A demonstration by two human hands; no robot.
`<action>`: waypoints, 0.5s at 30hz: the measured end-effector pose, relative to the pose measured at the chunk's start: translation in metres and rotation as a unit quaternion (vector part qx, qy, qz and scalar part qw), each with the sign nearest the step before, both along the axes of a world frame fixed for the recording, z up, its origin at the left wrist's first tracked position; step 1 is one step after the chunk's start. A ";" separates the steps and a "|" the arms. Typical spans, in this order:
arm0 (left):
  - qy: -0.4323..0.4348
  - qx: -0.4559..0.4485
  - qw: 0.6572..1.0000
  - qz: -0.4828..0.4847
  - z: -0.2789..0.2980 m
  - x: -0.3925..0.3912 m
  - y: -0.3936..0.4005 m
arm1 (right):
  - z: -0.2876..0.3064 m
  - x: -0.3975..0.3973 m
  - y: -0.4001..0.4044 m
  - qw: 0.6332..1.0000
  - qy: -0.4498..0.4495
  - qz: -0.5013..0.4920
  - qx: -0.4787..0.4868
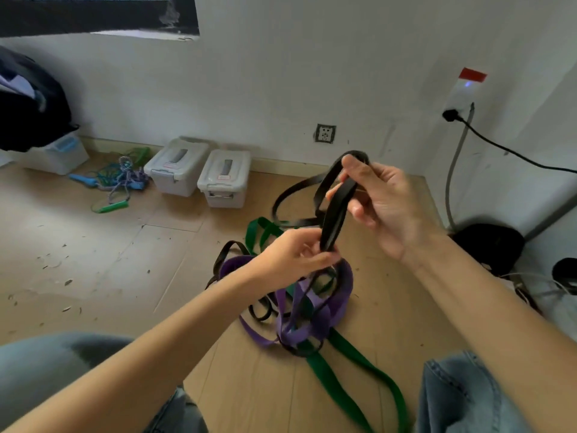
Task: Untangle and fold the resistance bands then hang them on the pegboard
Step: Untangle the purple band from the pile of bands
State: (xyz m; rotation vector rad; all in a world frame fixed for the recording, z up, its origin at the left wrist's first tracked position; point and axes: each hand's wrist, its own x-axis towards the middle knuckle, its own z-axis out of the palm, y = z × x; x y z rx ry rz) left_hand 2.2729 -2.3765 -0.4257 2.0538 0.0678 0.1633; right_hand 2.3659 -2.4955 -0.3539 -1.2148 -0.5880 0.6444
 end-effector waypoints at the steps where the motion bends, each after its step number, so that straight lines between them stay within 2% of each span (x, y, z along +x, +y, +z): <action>1: 0.002 0.031 0.999 0.025 -0.002 -0.001 0.004 | 0.000 0.002 -0.001 1.000 0.014 -0.016 0.015; 4: 0.048 0.129 0.990 0.025 0.008 -0.004 0.020 | -0.004 0.012 -0.004 0.996 0.053 -0.034 0.058; 6: 0.020 0.120 0.991 0.052 0.032 -0.006 0.029 | -0.006 0.022 -0.006 0.994 0.078 0.007 0.078; 7: -0.025 0.087 0.993 0.081 0.048 -0.009 0.033 | -0.006 0.028 -0.007 0.995 0.073 0.039 0.061; 9: -0.128 0.003 0.982 0.143 0.071 -0.011 0.041 | -0.009 0.034 -0.008 0.993 0.000 0.102 -0.059; 10: -0.128 0.017 0.979 0.160 0.075 -0.012 0.044 | -0.014 0.031 -0.007 0.978 -0.060 0.135 -0.146; 12: 0.010 0.158 0.979 0.131 0.068 -0.013 0.036 | -0.031 0.017 -0.003 0.921 -0.167 0.197 -0.290; 13: 0.060 0.178 0.977 0.104 0.060 -0.013 0.031 | -0.040 0.011 0.000 0.903 -0.187 0.213 -0.322; 14: 0.070 0.151 0.981 0.095 0.057 -0.013 0.028 | -0.046 0.006 0.002 0.900 -0.187 0.209 -0.333; 15: 0.055 0.071 0.990 0.109 0.058 -0.013 0.029 | -0.050 0.004 0.003 0.904 -0.185 0.190 -0.335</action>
